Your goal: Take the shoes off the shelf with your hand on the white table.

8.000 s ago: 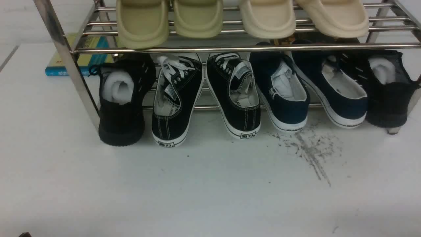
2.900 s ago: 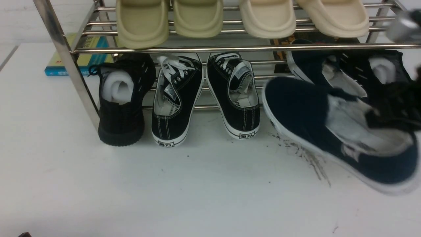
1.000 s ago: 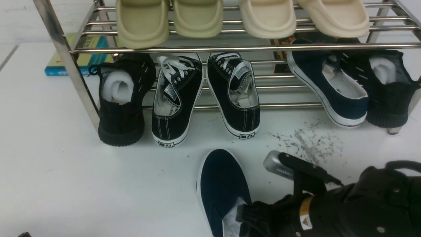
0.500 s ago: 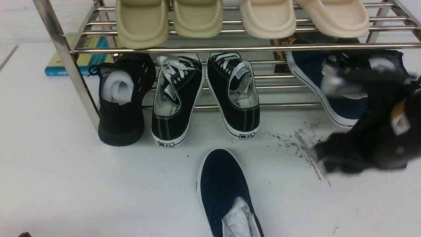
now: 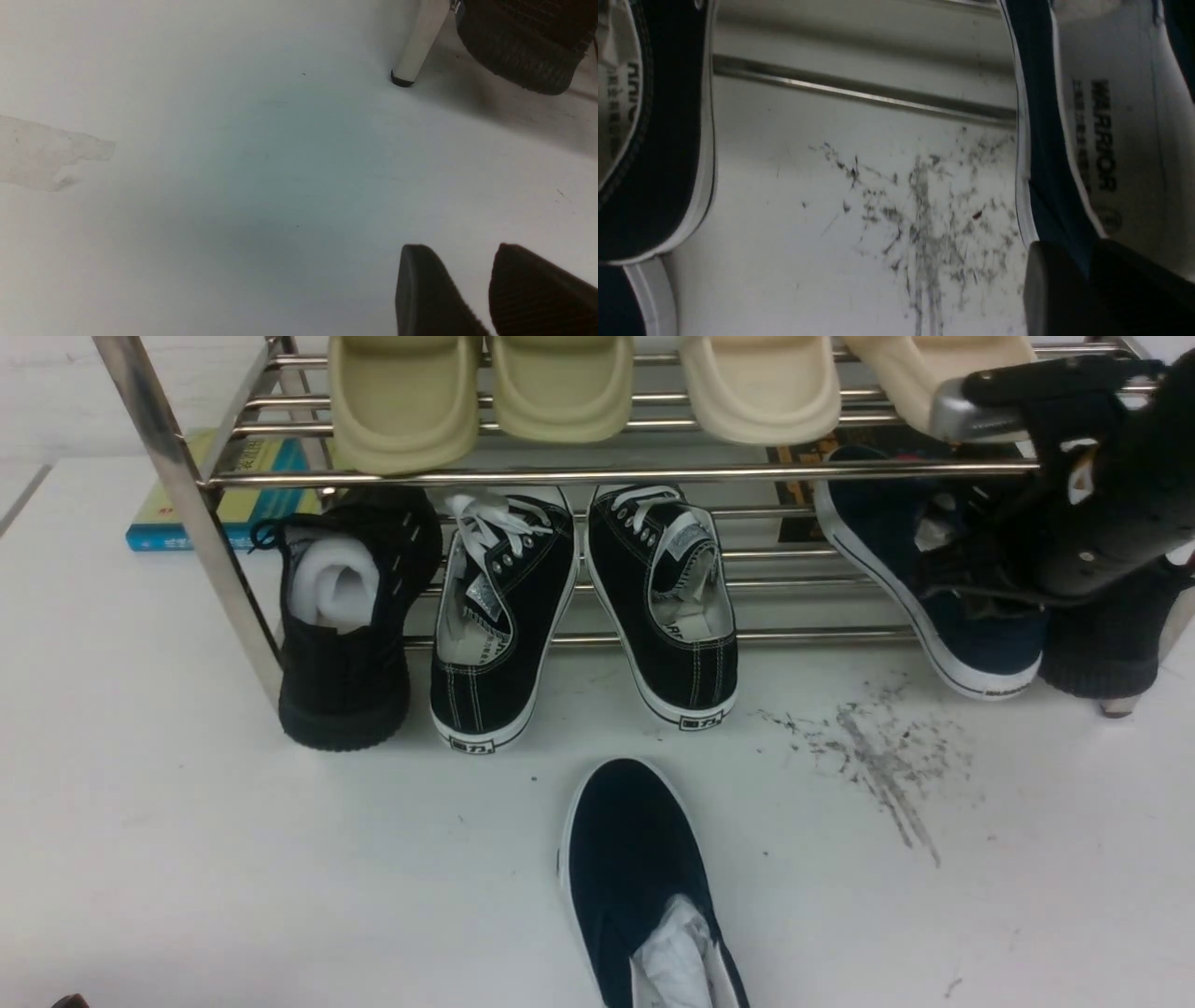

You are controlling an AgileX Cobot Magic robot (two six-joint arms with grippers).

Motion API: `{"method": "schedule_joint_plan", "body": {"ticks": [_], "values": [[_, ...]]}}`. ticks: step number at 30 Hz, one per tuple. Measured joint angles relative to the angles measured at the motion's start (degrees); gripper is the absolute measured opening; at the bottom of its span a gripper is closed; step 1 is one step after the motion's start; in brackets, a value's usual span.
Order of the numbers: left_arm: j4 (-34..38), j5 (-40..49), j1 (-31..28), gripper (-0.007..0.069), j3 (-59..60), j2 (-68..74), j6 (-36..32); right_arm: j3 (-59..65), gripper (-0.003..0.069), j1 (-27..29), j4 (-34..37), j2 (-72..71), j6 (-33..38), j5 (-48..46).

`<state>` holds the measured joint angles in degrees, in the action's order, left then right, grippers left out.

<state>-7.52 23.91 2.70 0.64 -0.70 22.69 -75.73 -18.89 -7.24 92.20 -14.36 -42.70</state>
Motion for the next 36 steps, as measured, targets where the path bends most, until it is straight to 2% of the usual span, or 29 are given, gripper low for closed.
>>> {"method": "schedule_joint_plan", "body": {"ticks": [2,6,7,8,12,15,17,20,21,22,23,24,28,29,30,34,36], "values": [[0.0,0.0,0.0,0.0242,0.0,0.0,0.0,-0.2,0.0295,0.0,-1.6,1.8,0.3,3.7],[0.0,0.0,0.0,0.0242,0.0,0.0,0.0,-0.2,0.0435,0.0,-4.9,4.3,0.4,6.6],[0.0,0.0,0.0,0.0242,0.0,0.0,0.0,-0.2,0.0435,0.0,-4.9,4.4,0.4,6.6],[0.0,0.0,0.0,0.0242,0.0,0.0,0.0,-0.2,0.0483,0.0,-7.2,5.7,0.4,7.7],[0.0,0.0,0.0,0.0242,0.0,0.0,0.0,-0.2,0.0507,0.0,-9.7,8.1,0.4,9.0],[0.0,0.0,0.0,0.0242,0.0,0.0,0.0,-0.2,0.0491,0.0,-10.7,10.5,0.4,10.7],[0.0,0.0,0.0,0.0242,0.0,0.0,0.0,-0.2,0.0452,0.0,-11.4,11.8,0.4,11.4],[0.0,0.0,0.0,0.0242,0.0,0.0,0.0,-0.6,0.0242,0.0,-12.2,12.3,0.3,11.7],[0.0,0.0,0.0,0.0242,0.0,0.0,0.0,-0.6,0.0226,0.0,-12.3,12.3,0.3,11.7],[0.0,0.0,0.0,0.0242,0.0,0.0,0.0,-0.7,0.0101,0.1,-12.7,12.2,0.3,10.9],[0.0,0.0,0.0,0.0242,0.0,0.0,0.0,-0.7,0.0046,0.1,-12.6,11.8,0.3,10.3],[0.0,0.0,0.0,0.0242,0.0,0.0,0.0,-0.7,0.0021,-0.1,-12.1,11.2,0.3,9.2],[0.0,0.0,0.0,0.0242,0.0,0.0,0.0,-0.5,0.0017,-2.5,-9.5,6.5,0.3,-1.4],[0.0,0.0,0.0,0.0242,0.0,0.0,0.0,-0.5,0.0017,-2.7,-9.3,6.2,0.3,-1.4],[0.0,0.0,0.0,0.0242,0.0,0.0,0.0,-0.5,0.0017,-4.4,-8.1,3.4,0.3,-6.7],[0.0,0.0,0.0,0.0242,0.0,0.0,0.0,-0.5,0.0017,-9.3,-5.7,-2.7,-0.5,-14.9],[0.0,0.0,0.0,0.0242,0.0,0.0,0.0,-0.5,0.0017,-13.6,-4.0,-6.3,-2.3,-20.9]]}}
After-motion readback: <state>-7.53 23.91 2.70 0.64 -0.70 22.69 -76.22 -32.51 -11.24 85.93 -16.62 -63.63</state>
